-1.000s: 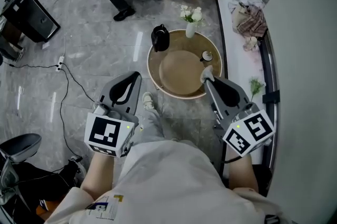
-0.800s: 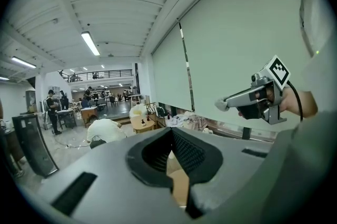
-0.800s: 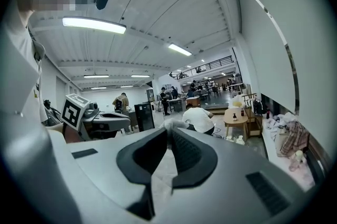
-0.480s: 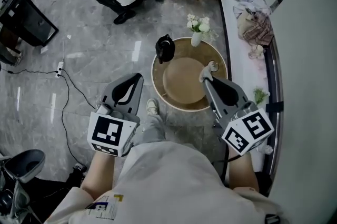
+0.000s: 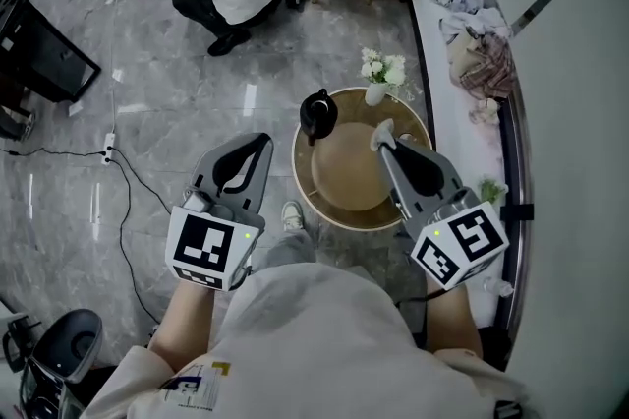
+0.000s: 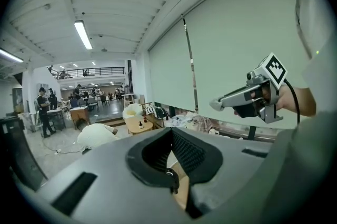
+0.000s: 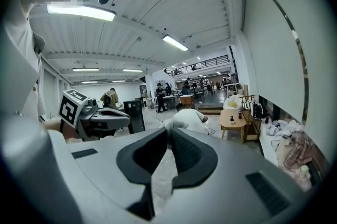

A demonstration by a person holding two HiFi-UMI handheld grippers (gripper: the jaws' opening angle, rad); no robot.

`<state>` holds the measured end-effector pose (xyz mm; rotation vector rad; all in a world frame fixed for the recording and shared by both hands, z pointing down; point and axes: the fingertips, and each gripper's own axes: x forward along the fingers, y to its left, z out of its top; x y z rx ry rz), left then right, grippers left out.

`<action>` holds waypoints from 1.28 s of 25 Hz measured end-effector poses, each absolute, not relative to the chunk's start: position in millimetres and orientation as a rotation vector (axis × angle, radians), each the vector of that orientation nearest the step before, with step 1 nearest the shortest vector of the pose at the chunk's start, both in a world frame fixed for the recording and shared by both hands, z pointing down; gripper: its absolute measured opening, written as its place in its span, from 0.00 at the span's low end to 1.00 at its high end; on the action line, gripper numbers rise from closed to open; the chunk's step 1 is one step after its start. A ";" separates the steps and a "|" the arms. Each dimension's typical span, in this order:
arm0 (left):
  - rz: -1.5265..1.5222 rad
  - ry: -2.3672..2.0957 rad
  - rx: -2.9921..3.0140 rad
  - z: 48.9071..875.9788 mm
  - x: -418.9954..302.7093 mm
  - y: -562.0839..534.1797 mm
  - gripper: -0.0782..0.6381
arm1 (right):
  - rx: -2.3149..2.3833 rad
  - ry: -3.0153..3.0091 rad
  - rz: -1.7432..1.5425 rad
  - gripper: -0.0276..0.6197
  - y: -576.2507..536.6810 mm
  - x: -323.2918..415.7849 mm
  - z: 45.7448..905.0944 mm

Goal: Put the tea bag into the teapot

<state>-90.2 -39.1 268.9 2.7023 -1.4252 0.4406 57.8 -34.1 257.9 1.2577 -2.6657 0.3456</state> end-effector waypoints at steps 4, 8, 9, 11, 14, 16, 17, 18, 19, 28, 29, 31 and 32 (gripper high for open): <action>0.428 -1.390 2.720 269.6 -110.5 -81.5 0.12 | 1.284 -2.651 0.364 0.09 -74.2 34.9 259.7; 0.435 -1.342 2.738 277.0 -127.6 -117.2 0.12 | 1.311 -2.632 0.368 0.09 -109.2 14.7 262.9; 0.436 -1.331 2.740 279.1 -131.0 -125.6 0.12 | 1.317 -2.626 0.370 0.09 -117.0 10.4 263.1; 0.428 -1.310 2.739 282.9 -134.4 -139.4 0.12 | 1.321 -2.610 0.380 0.09 -130.4 4.6 264.6; 0.397 -1.292 2.738 289.2 -136.0 -153.2 0.12 | 1.317 -2.581 0.395 0.09 -144.2 1.0 271.0; 0.386 -1.293 2.733 295.8 -139.2 -158.8 0.12 | 1.311 -2.567 0.399 0.09 -149.1 -2.2 277.1; 0.383 -1.293 2.727 298.1 -140.8 -161.5 0.12 | 1.305 -2.561 0.401 0.09 -151.6 -4.1 278.9; 0.379 -1.292 2.722 298.6 -141.7 -165.1 0.12 | 1.297 -2.555 0.403 0.09 -155.2 -5.7 278.5; 0.376 -1.290 2.718 297.4 -141.9 -169.4 0.12 | 1.289 -2.551 0.403 0.09 -160.0 -6.7 276.3; 0.433 -1.336 2.677 299.6 -127.2 -181.8 0.12 | 1.227 -2.589 0.410 0.09 -187.4 7.4 276.5; 0.443 -1.338 2.668 302.5 -123.7 -182.4 0.12 | 1.210 -2.592 0.415 0.09 -189.5 10.1 279.5; 0.472 -1.331 2.654 309.7 -117.5 -184.3 0.12 | 1.138 -2.589 0.419 0.09 -191.2 10.6 288.0; 0.492 -1.323 2.652 313.9 -114.9 -186.0 0.12 | 1.092 -2.580 0.414 0.09 -191.7 9.0 293.7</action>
